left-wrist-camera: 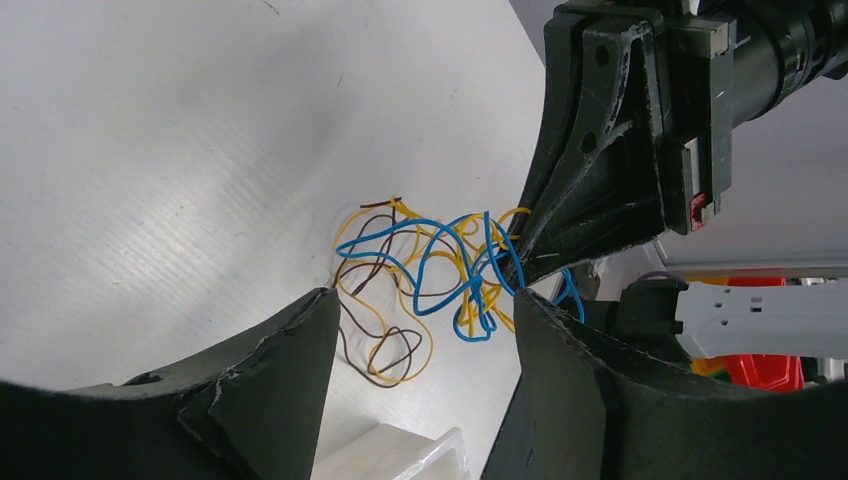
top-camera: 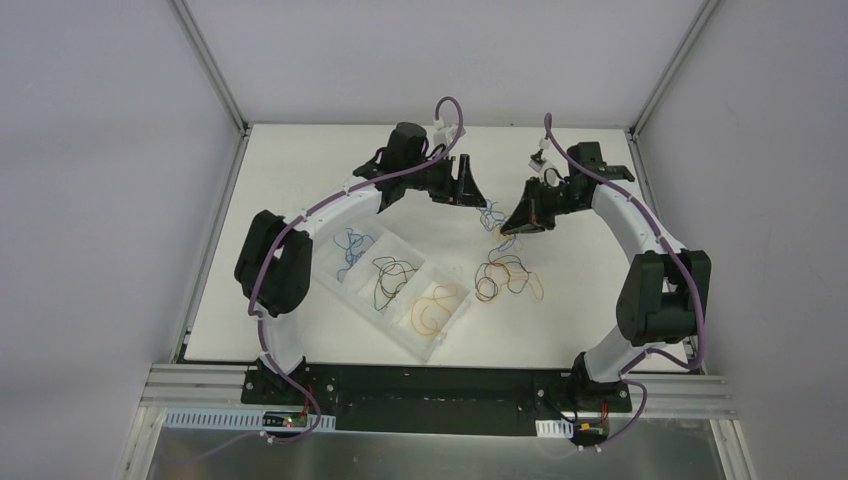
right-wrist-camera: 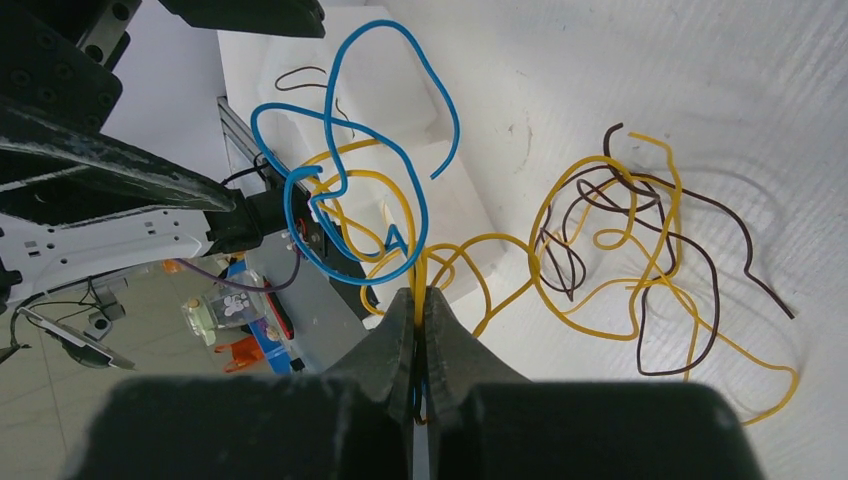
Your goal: Untangle the cables
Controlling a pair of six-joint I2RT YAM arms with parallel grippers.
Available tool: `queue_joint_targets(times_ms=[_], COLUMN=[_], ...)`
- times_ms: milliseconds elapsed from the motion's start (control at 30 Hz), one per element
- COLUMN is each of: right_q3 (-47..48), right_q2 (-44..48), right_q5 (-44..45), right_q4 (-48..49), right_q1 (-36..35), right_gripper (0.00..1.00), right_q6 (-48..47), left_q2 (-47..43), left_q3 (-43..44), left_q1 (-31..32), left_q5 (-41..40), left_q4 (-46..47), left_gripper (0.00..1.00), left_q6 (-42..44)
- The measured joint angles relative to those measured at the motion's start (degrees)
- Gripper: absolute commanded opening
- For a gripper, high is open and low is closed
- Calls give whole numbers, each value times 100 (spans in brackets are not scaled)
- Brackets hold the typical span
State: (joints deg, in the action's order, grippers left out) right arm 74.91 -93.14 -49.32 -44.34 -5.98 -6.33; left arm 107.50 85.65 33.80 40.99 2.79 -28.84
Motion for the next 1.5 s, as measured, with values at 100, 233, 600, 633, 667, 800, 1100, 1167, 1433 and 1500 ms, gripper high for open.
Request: queue_joint_targets(times_ms=[100, 233, 600, 633, 667, 800, 1100, 1167, 1433, 1500], right_q3=[-28, -57, -74, -74, -76, -87, -203, -203, -186, -186], right_q2=[0, 9, 15, 9, -9, -168, -326, -323, -37, 98], right_q5=[7, 24, 221, 271, 323, 566, 492, 284, -111, -116], right_q4=[-4, -7, -11, -9, -11, -7, -131, -186, -715, -828], right_q1=[-39, -120, -149, -131, -101, 107, 494, 466, -61, -199], right_gripper=[0, 0, 5, 5, 5, 10, 0, 0, 0, 0], right_q6=[-59, -138, -254, -275, -293, -339, -538, -597, -1091, -1209], left_q2=[20, 55, 160, 111, 39, -391, -1231, -1213, -1113, -1019], left_q3=[-7, -9, -9, -11, -24, -33, 321, 520, 352, 330], left_q1=[2, 26, 31, 26, 22, -48, -328, -326, -310, -310], left_q5=[-15, -72, 44, 50, 52, 55, 273, 396, 575, 654], left_q4=[0, 4, 24, -9, -35, -153, -538, -907, -2232, -2369], left_gripper=[66, 64, 0, 0, 0, 0, 62, 62, 58, 58], left_q6=[-68, -179, -361, -350, -330, -203, 719, 1281, 4653, 5156])
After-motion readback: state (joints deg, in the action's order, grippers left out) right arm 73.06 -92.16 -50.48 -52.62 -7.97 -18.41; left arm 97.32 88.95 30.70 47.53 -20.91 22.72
